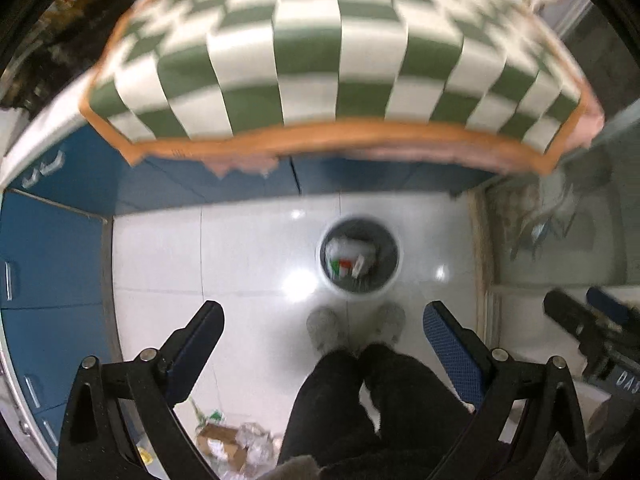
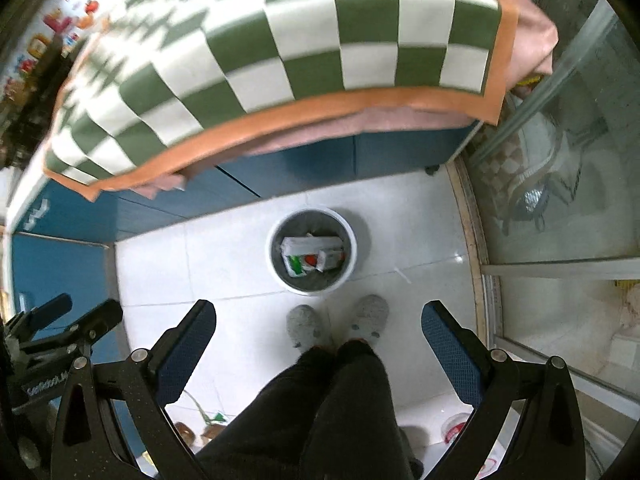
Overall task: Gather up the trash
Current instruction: 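Grasp the white wrapper with the left tool while the right tool grasps the red-white sugar bag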
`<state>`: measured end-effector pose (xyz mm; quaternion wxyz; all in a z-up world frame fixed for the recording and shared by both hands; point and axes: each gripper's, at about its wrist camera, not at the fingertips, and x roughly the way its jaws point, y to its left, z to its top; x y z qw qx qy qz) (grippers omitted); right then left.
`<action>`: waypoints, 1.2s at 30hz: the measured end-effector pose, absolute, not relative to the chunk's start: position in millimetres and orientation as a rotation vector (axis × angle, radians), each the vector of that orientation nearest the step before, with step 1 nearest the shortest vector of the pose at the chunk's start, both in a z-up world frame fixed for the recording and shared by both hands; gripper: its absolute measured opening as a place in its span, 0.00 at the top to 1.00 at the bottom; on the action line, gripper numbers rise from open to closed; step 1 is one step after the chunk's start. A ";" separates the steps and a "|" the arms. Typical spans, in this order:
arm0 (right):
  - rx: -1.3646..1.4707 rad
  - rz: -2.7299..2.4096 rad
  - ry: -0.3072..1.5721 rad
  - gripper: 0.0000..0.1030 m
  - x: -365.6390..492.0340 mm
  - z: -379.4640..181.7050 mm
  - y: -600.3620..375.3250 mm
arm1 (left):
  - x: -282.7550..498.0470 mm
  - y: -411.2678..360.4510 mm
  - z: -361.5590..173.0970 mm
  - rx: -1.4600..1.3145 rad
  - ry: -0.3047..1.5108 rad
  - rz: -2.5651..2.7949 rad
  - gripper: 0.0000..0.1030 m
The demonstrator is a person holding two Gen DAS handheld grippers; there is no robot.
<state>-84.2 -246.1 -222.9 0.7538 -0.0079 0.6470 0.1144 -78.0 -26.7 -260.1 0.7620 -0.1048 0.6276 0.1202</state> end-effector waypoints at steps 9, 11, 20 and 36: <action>0.125 0.296 1.259 0.00 -12.2 -143.5 -224.9 | 10.8 40.4 -178.0 -0.302 1.132 0.383 0.01; 0.132 0.306 1.238 0.00 12.7 -130.9 -218.6 | 39.1 52.7 -172.8 -0.313 1.128 0.409 0.01; 0.164 0.337 1.252 0.00 203.6 -143.8 -196.2 | 186.0 86.8 -188.0 -0.404 1.143 0.471 0.02; 0.243 0.428 1.342 0.05 539.4 -246.3 -91.9 | 361.1 104.3 -274.5 -0.424 1.250 0.553 0.81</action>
